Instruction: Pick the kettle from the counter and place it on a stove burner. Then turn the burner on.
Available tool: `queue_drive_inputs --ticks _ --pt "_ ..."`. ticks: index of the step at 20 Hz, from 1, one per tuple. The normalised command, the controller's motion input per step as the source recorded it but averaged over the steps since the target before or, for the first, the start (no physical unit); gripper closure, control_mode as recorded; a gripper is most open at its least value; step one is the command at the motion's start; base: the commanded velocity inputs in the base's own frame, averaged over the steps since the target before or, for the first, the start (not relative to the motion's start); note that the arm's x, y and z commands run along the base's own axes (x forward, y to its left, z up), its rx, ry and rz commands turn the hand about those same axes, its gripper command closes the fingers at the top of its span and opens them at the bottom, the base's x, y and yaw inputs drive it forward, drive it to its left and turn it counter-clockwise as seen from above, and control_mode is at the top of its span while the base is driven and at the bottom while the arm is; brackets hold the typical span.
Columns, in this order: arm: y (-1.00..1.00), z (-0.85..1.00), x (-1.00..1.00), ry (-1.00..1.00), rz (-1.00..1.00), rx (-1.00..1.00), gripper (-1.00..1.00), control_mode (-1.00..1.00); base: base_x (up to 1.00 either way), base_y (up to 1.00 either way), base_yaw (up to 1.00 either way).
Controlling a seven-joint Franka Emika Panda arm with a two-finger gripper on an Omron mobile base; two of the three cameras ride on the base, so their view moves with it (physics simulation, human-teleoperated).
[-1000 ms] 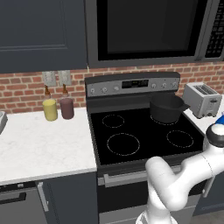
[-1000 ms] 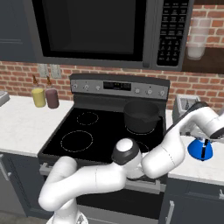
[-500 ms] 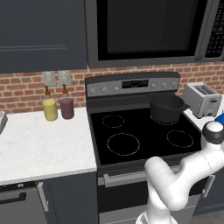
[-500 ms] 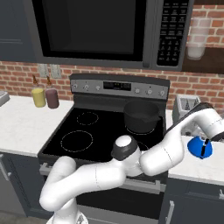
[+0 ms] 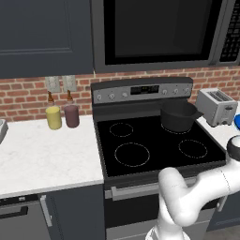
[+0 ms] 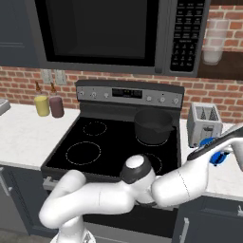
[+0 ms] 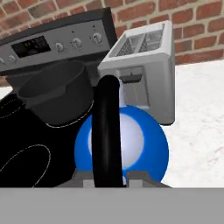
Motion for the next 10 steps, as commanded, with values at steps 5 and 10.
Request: queue_drive_inputs --ticks 5,10 --pt "1.00 0.27 -0.71 -0.46 0.13 0.00 1.00 -1.00 0.00 0.00 0.00" --pt "1.00 0.19 -0.49 -0.18 0.12 -0.01 1.00 -1.00 0.00 0.00 0.00"
